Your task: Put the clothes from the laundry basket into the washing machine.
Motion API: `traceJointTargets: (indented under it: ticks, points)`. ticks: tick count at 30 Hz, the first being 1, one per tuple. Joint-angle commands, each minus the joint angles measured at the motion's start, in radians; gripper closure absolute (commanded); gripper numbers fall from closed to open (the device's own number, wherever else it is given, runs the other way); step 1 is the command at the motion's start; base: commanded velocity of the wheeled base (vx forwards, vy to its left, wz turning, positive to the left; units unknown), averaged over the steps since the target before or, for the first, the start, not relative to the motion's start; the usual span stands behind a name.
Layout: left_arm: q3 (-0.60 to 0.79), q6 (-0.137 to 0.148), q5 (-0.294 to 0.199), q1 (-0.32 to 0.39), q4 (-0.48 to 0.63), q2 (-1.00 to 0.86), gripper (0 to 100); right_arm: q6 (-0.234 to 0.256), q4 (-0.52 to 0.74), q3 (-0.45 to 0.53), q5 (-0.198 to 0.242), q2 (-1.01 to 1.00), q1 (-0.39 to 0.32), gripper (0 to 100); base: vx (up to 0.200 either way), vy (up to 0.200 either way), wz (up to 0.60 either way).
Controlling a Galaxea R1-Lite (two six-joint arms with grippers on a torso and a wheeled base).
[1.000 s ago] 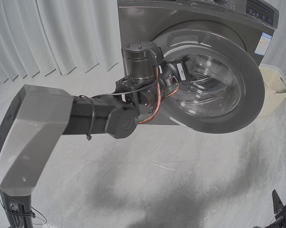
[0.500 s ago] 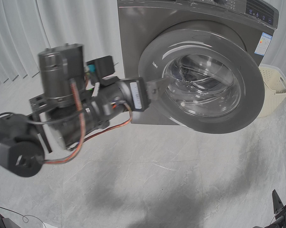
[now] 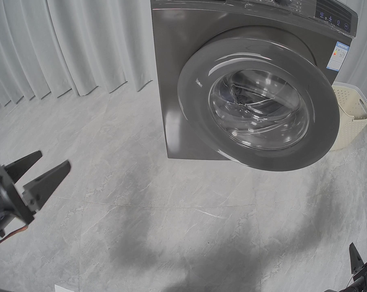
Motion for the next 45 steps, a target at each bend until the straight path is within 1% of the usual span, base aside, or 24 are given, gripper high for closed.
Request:
traceJointTargets:
  ticks: [1,4,5,6,8,9,11,12,14,17,18,20,22,23,25,30,33,35,37,38,40,42,43,45]
  points:
    - [0.354,0.090,-0.078,0.380,0.291,-0.764,0,0.002,-0.001,0.016,-0.001,-0.005,-0.003,0,0.000,0.000,0.00]
    - [0.383,0.114,-0.095,0.448,0.331,-0.827,0,-0.001,-0.001,0.016,0.000,-0.005,-0.003,0,0.000,0.000,0.00]
    - [0.389,0.119,-0.095,0.451,0.328,-0.827,0,-0.001,-0.001,0.016,0.000,-0.005,-0.003,0,0.000,0.000,0.00]
    - [0.423,0.139,-0.103,0.480,0.320,-0.840,0,-0.001,-0.001,0.016,0.002,-0.005,-0.003,0,0.000,0.000,0.00]
    - [0.440,0.149,-0.113,0.514,0.325,-0.854,0,-0.001,-0.001,0.016,0.002,-0.005,-0.003,0,0.000,0.000,0.00]
    - [0.451,0.165,-0.130,0.551,0.346,-0.877,0,-0.001,-0.001,0.016,0.002,-0.005,-0.003,0,0.000,0.000,0.00]
    - [0.451,0.165,-0.133,0.548,0.411,-0.891,0,-0.001,-0.001,0.016,0.002,-0.005,-0.001,0,0.000,0.000,0.00]
    - [0.451,0.148,-0.132,0.541,0.442,-0.896,0,0.000,-0.001,0.016,0.002,-0.005,0.000,0,0.000,0.000,0.00]
    - [0.451,0.131,-0.129,0.541,0.428,-0.896,0,0.002,-0.002,0.016,0.002,-0.005,0.000,0,0.000,0.000,0.00]
    - [0.451,0.134,-0.124,0.538,0.428,-0.900,0,0.002,-0.004,0.016,0.002,-0.005,0.000,0,0.000,0.000,0.00]
    - [0.451,0.148,-0.073,0.534,0.469,-0.914,0,0.006,-0.005,0.016,0.000,-0.005,0.000,0,0.000,0.000,0.00]
    - [0.446,0.146,-0.034,0.534,0.514,-0.914,0,0.006,-0.005,0.016,0.000,-0.005,0.000,0,0.000,0.000,0.00]
    - [0.451,0.174,-0.072,0.535,0.491,-0.917,0,0.008,-0.004,0.018,0.000,-0.005,0.000,0,0.000,0.000,0.00]
    - [0.451,0.200,-0.090,0.532,0.486,-0.917,0,0.014,-0.004,0.018,0.000,-0.005,0.000,0,0.000,0.000,0.00]
    - [0.451,0.218,-0.112,0.531,0.486,-0.917,0,0.020,-0.005,0.018,-0.001,-0.005,0.000,0,0.000,0.000,0.00]
    - [0.451,0.215,-0.113,0.532,0.488,-0.917,0,0.013,-0.004,0.016,0.006,-0.007,0.000,0,0.000,0.000,0.00]
    - [0.451,0.183,-0.098,0.532,0.489,-0.916,0,0.006,-0.005,0.016,0.014,-0.015,-0.003,0,0.000,-0.067,0.00]
    - [0.451,0.182,-0.096,0.532,0.489,-0.916,0,0.011,-0.007,0.016,0.014,-0.016,-0.003,0,0.000,-0.200,0.00]
    - [0.451,0.179,-0.095,0.532,0.491,-0.916,0,0.048,-0.071,-0.071,0.009,-0.012,-0.003,0,0.000,-0.200,0.00]
    - [0.451,0.179,-0.095,0.532,0.489,-0.916,0,0.068,-0.085,-0.148,0.009,0.002,-0.003,0,0.000,-0.200,0.00]
    - [0.451,0.179,-0.093,0.531,0.489,-0.916,0,0.102,-0.065,-0.255,0.023,0.116,0.000,0,0.000,-0.200,0.00]
    - [0.451,0.179,-0.095,0.531,0.491,-0.916,0,0.109,-0.050,-0.258,0.040,0.183,0.006,0,0.000,-0.200,0.00]
    - [0.451,0.179,-0.093,0.531,0.491,-0.916,0,0.137,-0.050,-0.249,0.083,0.326,0.028,0,0.000,-0.200,0.00]
    - [0.451,0.180,-0.093,0.531,0.489,-0.916,0,0.192,-0.064,-0.239,0.103,0.482,0.051,0,0.000,-0.200,0.00]
